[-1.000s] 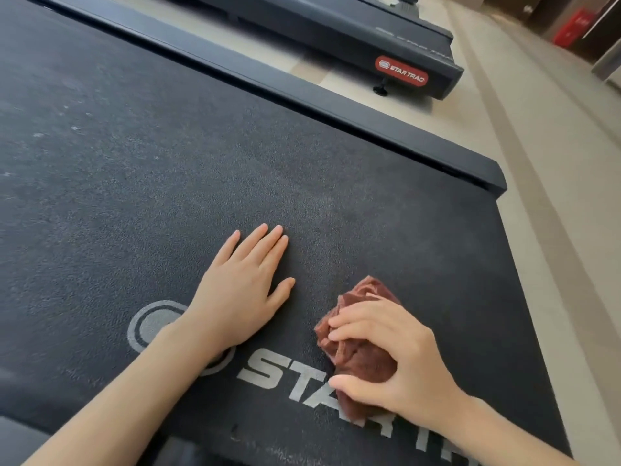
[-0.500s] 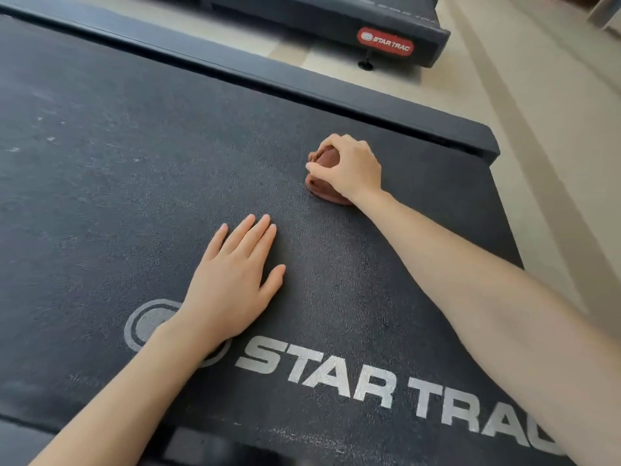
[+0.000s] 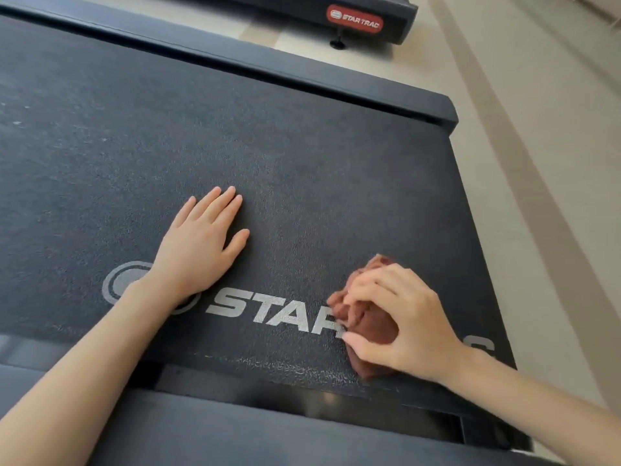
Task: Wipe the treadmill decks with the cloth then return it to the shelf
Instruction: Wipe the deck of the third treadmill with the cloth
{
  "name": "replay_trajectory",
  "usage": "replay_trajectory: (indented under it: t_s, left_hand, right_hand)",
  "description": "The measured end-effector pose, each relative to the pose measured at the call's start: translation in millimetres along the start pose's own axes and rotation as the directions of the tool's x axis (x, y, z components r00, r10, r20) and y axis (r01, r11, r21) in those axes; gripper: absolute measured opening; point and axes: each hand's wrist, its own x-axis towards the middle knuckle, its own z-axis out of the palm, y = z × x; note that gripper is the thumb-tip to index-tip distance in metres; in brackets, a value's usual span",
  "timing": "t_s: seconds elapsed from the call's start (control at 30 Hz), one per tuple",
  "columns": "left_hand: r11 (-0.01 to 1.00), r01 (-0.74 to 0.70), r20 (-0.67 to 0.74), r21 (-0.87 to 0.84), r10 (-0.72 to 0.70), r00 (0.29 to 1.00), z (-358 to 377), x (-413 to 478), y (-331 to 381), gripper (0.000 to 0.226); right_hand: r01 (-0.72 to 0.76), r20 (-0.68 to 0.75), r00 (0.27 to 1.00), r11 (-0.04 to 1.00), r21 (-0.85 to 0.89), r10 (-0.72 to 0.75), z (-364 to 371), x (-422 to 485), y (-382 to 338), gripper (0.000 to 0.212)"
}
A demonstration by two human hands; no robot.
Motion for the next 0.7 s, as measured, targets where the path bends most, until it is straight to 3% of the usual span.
replay_trajectory:
  t_s: [0.13,0.27,0.47,0.57,0.7]
  left_hand:
    - [1.0,0.009,-0.018,0.009,-0.009,1.0,0.7,-0.3,2.7,0.061]
    - [1.0,0.026,-0.015,0.017,-0.026,1.0,0.0,-2.7,4.4,0.059]
    - [0.996,0.073,0.022,0.044,-0.074,0.997,-3.7,-9.0,12.9,0.055]
    - [0.995,0.078,0.032,0.055,-0.08,0.996,-3.9,-21.0,22.1,0.059]
    - [0.993,0.107,0.031,0.058,-0.109,0.994,-5.0,-33.7,31.4,0.062]
  right_hand:
    - [0.039,-0.066,0.997,0.997,-0.07,-0.043,-1.3,-28.6,-4.7,0.031]
    - [0.07,-0.099,0.992,0.997,-0.036,-0.073,22.8,30.5,0.9,0.026]
    - [-0.167,-0.096,0.983,0.976,-0.138,0.155,54.8,158.7,43.9,0.035]
    - [-0.248,-0.099,0.968,0.947,-0.204,0.233,60.8,173.1,47.7,0.039]
    - [-0.123,-0.102,0.989,0.983,-0.14,0.109,46.0,110.5,21.7,0.036]
